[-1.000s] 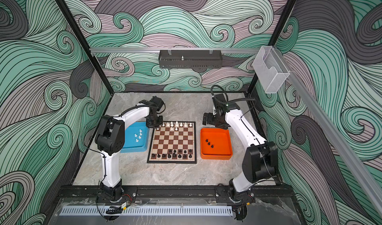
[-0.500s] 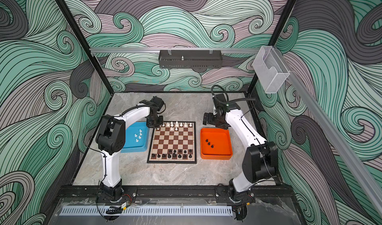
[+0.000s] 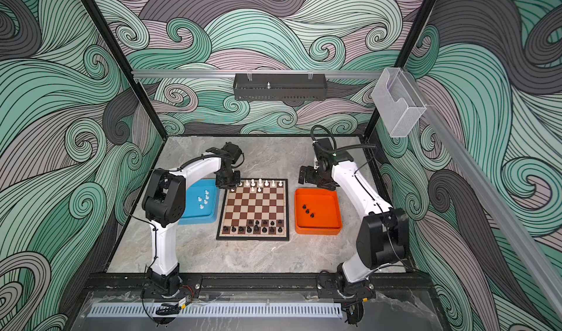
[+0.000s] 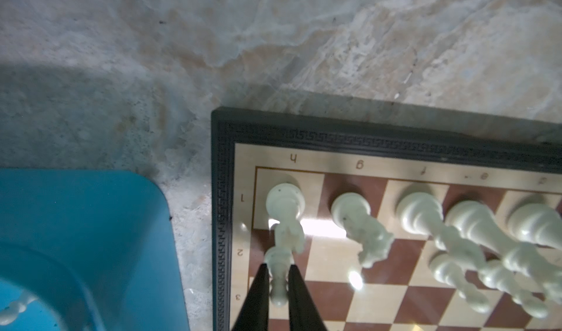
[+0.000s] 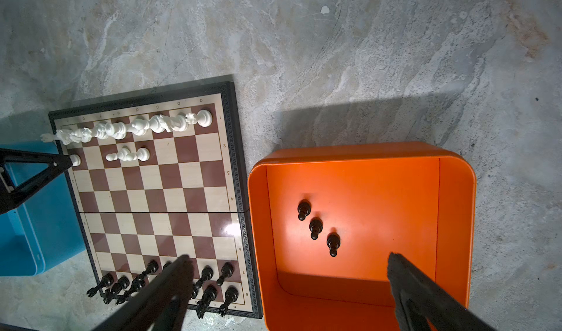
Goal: Set up the chess pieces on the board
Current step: 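Lower the white pawn onto the second-rank corner square and open, then raise the left gripper and move it back over the blue tray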
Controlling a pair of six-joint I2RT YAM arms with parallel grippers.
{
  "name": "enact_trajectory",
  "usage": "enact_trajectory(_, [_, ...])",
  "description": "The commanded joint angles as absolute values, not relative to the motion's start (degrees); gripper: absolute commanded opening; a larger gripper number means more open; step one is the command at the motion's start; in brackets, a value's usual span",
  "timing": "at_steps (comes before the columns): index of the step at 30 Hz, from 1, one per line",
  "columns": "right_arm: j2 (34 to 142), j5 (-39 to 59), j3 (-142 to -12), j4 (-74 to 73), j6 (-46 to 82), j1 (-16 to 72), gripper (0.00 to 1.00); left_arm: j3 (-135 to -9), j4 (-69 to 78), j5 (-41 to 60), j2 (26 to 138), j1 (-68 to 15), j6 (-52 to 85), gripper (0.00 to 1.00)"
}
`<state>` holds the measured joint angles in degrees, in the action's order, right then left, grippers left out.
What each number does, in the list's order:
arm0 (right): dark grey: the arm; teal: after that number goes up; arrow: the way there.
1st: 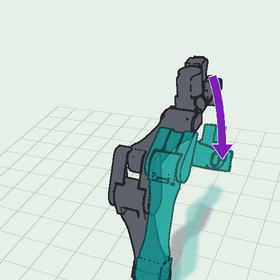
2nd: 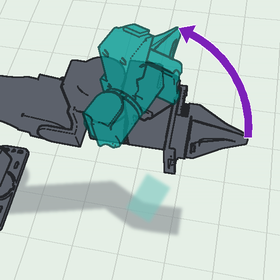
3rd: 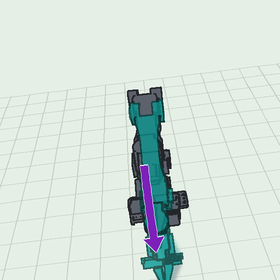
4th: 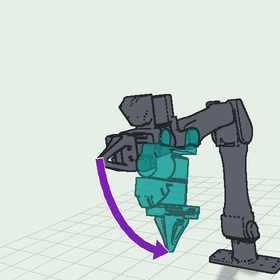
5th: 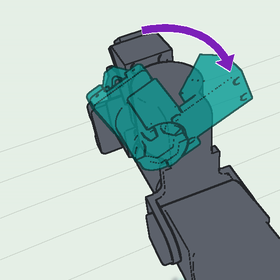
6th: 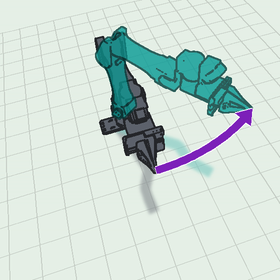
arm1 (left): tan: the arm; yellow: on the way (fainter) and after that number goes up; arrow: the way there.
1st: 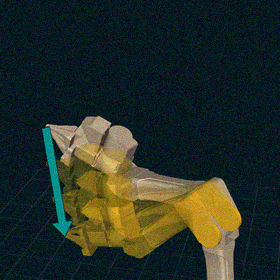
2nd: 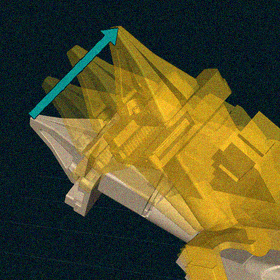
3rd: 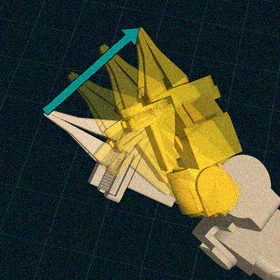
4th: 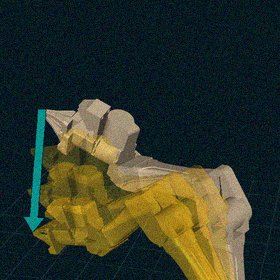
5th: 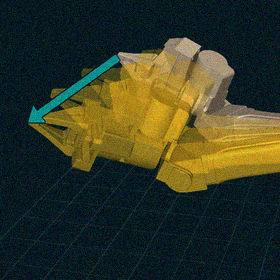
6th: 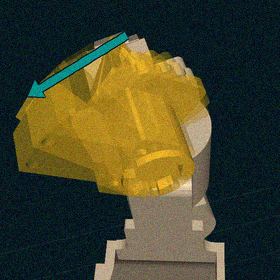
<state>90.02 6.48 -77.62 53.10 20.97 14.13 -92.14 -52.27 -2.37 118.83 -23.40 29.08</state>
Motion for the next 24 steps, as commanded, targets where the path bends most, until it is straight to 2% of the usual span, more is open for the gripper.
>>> enact_trajectory(1, [90.4,6.8,-77.1,53.2,20.3,13.8,0.99,-94.0,-52.7,-3.3,119.7,-23.7,29.6,0.20])
enact_trajectory(5, [90.5,7.0,-77.2,53.2,20.3,13.8,0.99,-93.9,-52.5,-3.6,119.5,-23.7,29.6,0.27])
enact_trajectory(21, [90.4,7.3,-77.6,53.3,20.4,13.8,0.99,-93.9,-53.3,-3.0,114.9,-23.8,29.7,0.35])
enact_trajectory(22, [90.4,7.4,-77.6,53.2,20.4,13.8,0.99,-93.7,-53.3,-2.9,114.2,-23.8,29.7,0.37])
enact_trajectory(24, [90.1,7.3,-77.6,53.2,20.3,13.8,0.99,-92.7,-53.4,-2.9,112.3,-23.8,29.6,0.51])
